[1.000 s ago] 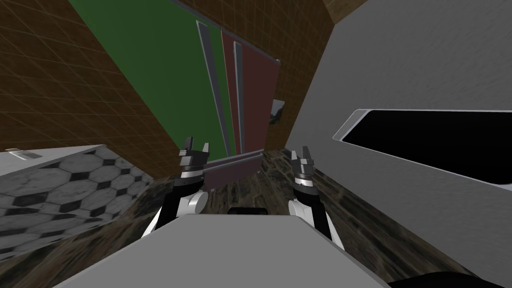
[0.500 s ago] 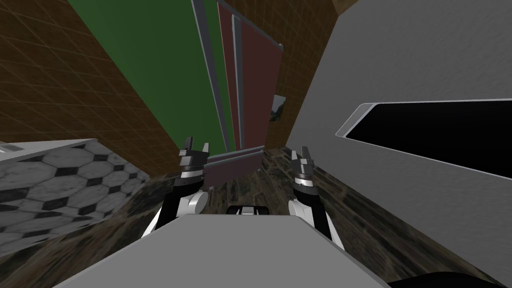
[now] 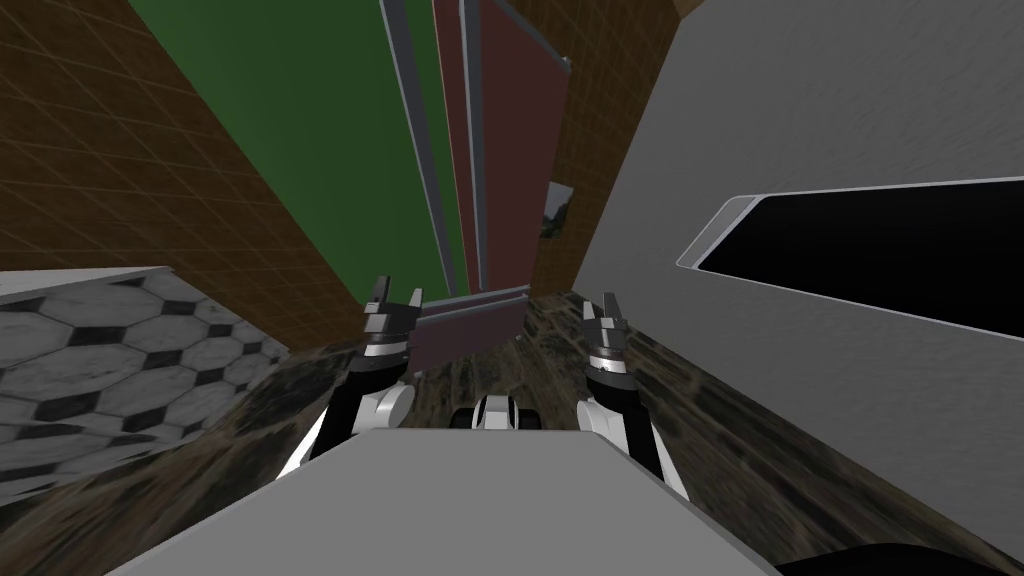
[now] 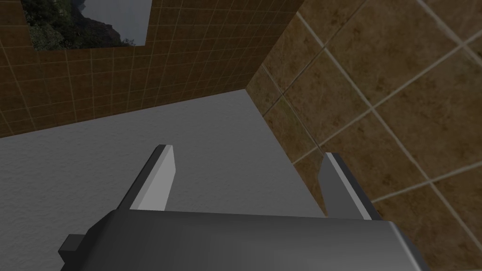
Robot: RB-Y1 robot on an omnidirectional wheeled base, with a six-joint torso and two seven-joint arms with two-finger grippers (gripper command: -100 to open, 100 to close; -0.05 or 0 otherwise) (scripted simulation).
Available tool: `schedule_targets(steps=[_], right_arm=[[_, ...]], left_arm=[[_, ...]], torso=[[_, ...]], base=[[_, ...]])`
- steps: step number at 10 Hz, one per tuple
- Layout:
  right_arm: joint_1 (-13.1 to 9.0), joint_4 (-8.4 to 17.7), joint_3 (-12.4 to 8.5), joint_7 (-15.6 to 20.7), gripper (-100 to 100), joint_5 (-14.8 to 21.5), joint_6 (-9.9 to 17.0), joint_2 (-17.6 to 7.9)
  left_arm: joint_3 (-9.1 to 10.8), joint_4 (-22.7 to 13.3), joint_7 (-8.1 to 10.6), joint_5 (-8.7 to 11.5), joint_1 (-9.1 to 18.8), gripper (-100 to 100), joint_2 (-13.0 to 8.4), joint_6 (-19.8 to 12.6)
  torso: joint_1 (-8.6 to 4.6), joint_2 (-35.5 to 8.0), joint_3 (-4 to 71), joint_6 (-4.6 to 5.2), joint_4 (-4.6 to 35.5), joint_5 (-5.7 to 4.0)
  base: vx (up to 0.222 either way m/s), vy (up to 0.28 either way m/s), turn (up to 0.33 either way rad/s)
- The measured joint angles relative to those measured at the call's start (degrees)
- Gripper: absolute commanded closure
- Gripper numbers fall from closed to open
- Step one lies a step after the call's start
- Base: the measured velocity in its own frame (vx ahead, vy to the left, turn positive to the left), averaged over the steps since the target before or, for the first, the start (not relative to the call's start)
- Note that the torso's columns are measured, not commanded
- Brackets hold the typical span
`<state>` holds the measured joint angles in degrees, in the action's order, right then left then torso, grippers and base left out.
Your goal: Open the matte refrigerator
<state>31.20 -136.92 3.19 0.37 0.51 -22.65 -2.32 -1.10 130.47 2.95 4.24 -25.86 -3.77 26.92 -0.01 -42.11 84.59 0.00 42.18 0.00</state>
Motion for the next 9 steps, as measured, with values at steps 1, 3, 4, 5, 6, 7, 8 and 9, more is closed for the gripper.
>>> schedule_targets(steps=[1, 3, 4, 5, 6, 7, 8, 9], right_arm=[[0.0, 0.0, 0.0, 0.0, 0, 0.0, 0.0, 0.0], [0.0, 0.0, 0.0, 0.0, 0, 0.0, 0.0, 0.0], [0.0, 0.0, 0.0, 0.0, 0, 0.0, 0.0, 0.0], [0.0, 0.0, 0.0, 0.0, 0, 0.0, 0.0, 0.0], [0.01, 0.0, 0.0, 0.0, 0, 0.0, 0.0, 0.0], [0.01, 0.0, 0.0, 0.0, 0, 0.0, 0.0, 0.0], [0.01, 0.0, 0.0, 0.0, 0, 0.0, 0.0, 0.0], [0.01, 0.0, 0.0, 0.0, 0, 0.0, 0.0, 0.0]], left_arm=[[0.13, -1.14, 0.09, 0.05, -0.01, -100, -1.06, 0.82], [0.1, -3.53, -0.02, -0.1, 0.46, -100, -2.39, 2.15], [0.33, -4.63, 0.05, -0.02, 0.66, -100, -3.02, 2.6], [0.3, -6.5, 0.04, -0.1, 0.79, -100, -3.36, 3.75], [0.33, -8.3, 0.02, -0.15, 0.9, -100, -3.63, 4.98], [0.65, -9.9, 0.19, -0.02, 0.98, -100, -4.07, 6.02], [0.74, -11.65, 0.23, -0.06, 1.27, -100, -4.19, 7.0], [0.9, -13.04, 0.24, -0.05, 1.53, -100, -4.31, 7.68]], torso=[[-0.03, -0.05, 0.04, 0.0, 0.05, -0.01], [0.01, -0.14, 0.01, 0.0, 0.09, 0.0], [0.03, -0.2, -0.03, 0.0, 0.11, 0.01], [0.01, -0.22, -0.04, 0.0, 0.11, 0.0], [-0.05, -0.13, 0.01, 0.0, 0.09, -0.01], [-0.05, -0.05, 0.06, 0.0, 0.07, -0.02], [-0.02, -0.06, 0.06, 0.0, 0.07, -0.01], [0.04, -0.19, -0.01, 0.0, 0.1, 0.01]], base=[[0.095, -0.024, -0.01], [0.09, -0.018, -0.013], [0.087, -0.021, -0.014], [0.115, -0.037, -0.013], [0.145, -0.045, -0.012], [0.151, -0.044, -0.016], [0.129, -0.033, -0.012], [0.119, -0.024, -0.013]])
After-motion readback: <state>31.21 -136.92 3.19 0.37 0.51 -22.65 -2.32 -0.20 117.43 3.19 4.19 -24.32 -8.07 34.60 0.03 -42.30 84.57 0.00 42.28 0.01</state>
